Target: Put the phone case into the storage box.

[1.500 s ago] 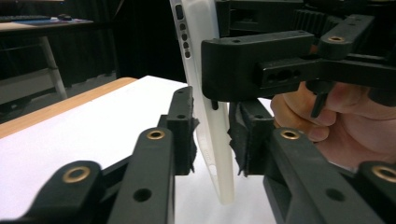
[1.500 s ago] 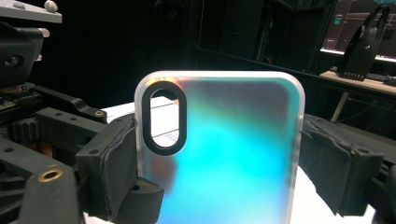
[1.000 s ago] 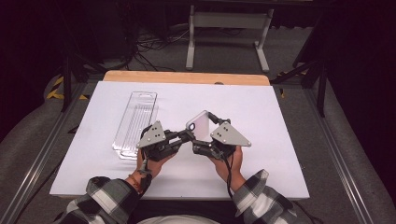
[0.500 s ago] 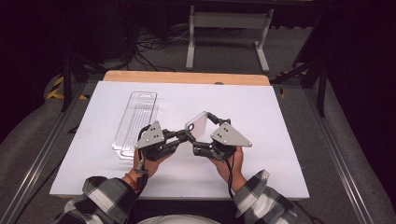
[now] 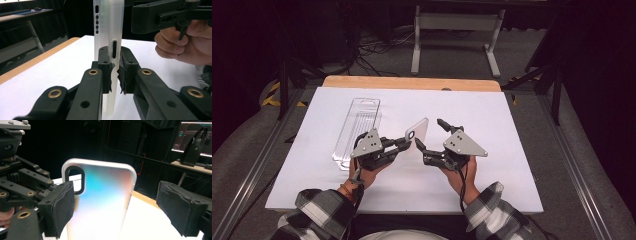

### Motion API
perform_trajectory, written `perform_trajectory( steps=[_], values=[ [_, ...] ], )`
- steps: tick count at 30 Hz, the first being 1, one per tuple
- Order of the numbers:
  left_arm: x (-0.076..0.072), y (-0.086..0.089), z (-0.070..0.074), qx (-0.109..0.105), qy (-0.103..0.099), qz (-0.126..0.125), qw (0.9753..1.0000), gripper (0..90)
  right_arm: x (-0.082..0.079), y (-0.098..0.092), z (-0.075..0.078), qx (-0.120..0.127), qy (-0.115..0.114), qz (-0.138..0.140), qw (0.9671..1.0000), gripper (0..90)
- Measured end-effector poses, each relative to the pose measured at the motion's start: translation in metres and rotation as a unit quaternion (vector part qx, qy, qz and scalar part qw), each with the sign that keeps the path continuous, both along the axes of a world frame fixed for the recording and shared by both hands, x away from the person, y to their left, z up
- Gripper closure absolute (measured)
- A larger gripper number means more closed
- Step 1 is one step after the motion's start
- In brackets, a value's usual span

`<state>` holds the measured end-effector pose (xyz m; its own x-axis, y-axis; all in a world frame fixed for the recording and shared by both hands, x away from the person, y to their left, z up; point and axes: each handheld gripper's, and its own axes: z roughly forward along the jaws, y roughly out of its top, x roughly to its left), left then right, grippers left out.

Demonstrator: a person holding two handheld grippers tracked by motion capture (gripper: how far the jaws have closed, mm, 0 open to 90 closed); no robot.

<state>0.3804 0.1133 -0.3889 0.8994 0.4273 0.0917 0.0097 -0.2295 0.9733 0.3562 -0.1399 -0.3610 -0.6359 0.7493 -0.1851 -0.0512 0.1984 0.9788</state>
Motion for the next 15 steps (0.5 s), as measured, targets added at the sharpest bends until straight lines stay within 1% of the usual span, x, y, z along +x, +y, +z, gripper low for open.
perform_trajectory(
  steps=[1, 3, 5, 6, 7, 10, 12, 13, 15],
  values=[
    [0.000, 0.001, 0.000, -0.002, 0.001, -0.003, 1.0000, 81.6, 0.000, 0.000, 0.000, 0.000, 0.000, 0.000, 1.0000, 15.5],
    [0.000, 0.003, 0.001, -0.001, -0.001, 0.000, 1.0000, 81.6, 0.000, -0.001, 0.000, -0.001, 0.000, 0.000, 1.0000, 15.5],
    [0.000, 0.006, 0.001, -0.004, -0.002, 0.002, 1.0000, 81.6, 0.000, -0.002, 0.000, -0.001, 0.001, -0.004, 1.0000, 15.5],
    [0.000, 0.008, 0.002, 0.000, -0.006, 0.001, 1.0000, 81.7, 0.001, -0.003, 0.000, -0.003, 0.001, -0.002, 1.0000, 15.5],
    [0.000, 0.011, 0.003, -0.001, -0.008, 0.004, 1.0000, 81.7, 0.001, -0.004, 0.000, -0.004, 0.001, -0.003, 1.0000, 15.5],
    [0.000, 0.014, 0.004, -0.006, -0.006, 0.006, 0.9999, 81.7, 0.002, -0.005, 0.000, -0.005, 0.001, -0.003, 1.0000, 16.1],
    [0.001, 0.017, 0.006, 0.000, -0.010, 0.007, 0.9999, 81.7, 0.002, -0.006, 0.000, -0.005, 0.003, -0.003, 1.0000, 16.1],
    [0.001, 0.019, 0.006, -0.001, -0.010, 0.009, 0.9999, 81.7, 0.002, -0.007, -0.001, -0.013, 0.004, -0.002, 0.9999, 15.5],
    [0.001, 0.020, 0.007, -0.002, -0.012, 0.010, 0.9999, 81.7, 0.002, -0.007, -0.001, -0.014, 0.003, -0.002, 0.9999, 15.5]
  ],
)
